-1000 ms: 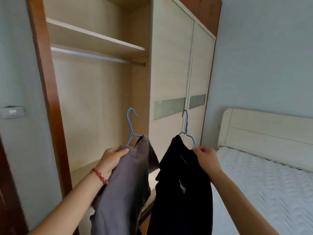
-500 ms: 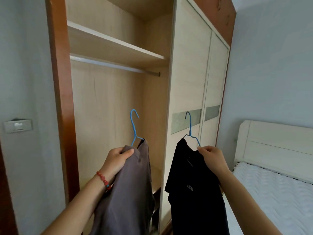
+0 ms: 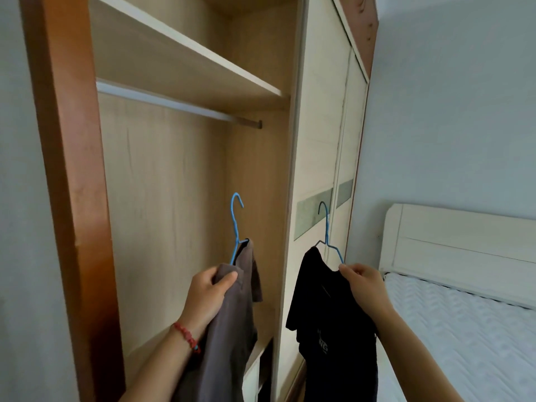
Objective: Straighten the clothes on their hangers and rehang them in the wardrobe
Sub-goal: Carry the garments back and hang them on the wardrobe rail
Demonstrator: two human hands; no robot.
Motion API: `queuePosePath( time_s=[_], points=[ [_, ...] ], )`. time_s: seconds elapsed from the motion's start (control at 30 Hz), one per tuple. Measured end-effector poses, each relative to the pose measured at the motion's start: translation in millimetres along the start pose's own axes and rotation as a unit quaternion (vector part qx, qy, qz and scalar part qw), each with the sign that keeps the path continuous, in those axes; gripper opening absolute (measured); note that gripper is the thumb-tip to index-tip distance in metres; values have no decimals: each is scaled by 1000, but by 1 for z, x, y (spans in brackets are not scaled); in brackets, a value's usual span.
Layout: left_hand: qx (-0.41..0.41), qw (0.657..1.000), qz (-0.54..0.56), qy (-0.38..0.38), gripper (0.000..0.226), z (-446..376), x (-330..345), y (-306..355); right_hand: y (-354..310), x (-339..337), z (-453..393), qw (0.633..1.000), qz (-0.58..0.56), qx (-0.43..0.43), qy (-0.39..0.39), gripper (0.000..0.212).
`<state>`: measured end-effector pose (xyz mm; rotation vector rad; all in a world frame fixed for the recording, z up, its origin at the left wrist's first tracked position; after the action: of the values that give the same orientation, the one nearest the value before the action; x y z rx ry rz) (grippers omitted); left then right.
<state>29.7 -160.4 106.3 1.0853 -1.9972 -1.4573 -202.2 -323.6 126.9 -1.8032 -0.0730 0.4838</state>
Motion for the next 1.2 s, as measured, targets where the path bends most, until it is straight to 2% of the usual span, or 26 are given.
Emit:
queuePosePath(
  time_s=[0.13,0.3,0.5,0.7,0.83,1.1,1.2],
  points=[
    [7,1000,-4,1,24,-20,-4,-5,-11,21,-14,1000,0,-2,1,20],
    [13,1000,-13,18,8,-48,-6,-13,-16,50,-36,1000,-21,-10,-1,21],
    [17,998,-29,53,23,-91,0,-22,-12,78,-85,999,-41,-17,-30,26],
    [33,993,-53,96,28,-176,20,-31,-14,109,-185,995,-57,-50,-64,36],
    [34,993,-42,100,26,-240,36,-26,-31,127,-253,991,-45,-91,-87,25],
    [99,985,-39,138,21,-363,57,-10,-74,153,-385,978,-53,-189,-77,28],
    [119,981,-58,143,28,-400,62,-3,-85,173,-423,976,-56,-201,-69,33]
  ],
)
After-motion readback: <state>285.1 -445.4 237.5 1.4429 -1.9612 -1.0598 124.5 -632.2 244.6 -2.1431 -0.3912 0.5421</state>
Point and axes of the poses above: each hand's wrist, its own z-axis away from the middle knuckle, its own x-axis out of the palm, y = z × x, the point moved 6 cm from there along -z, towards the middle knuckle, and after that the axes turned 3 degrees about -x, right-handed, at the moved point
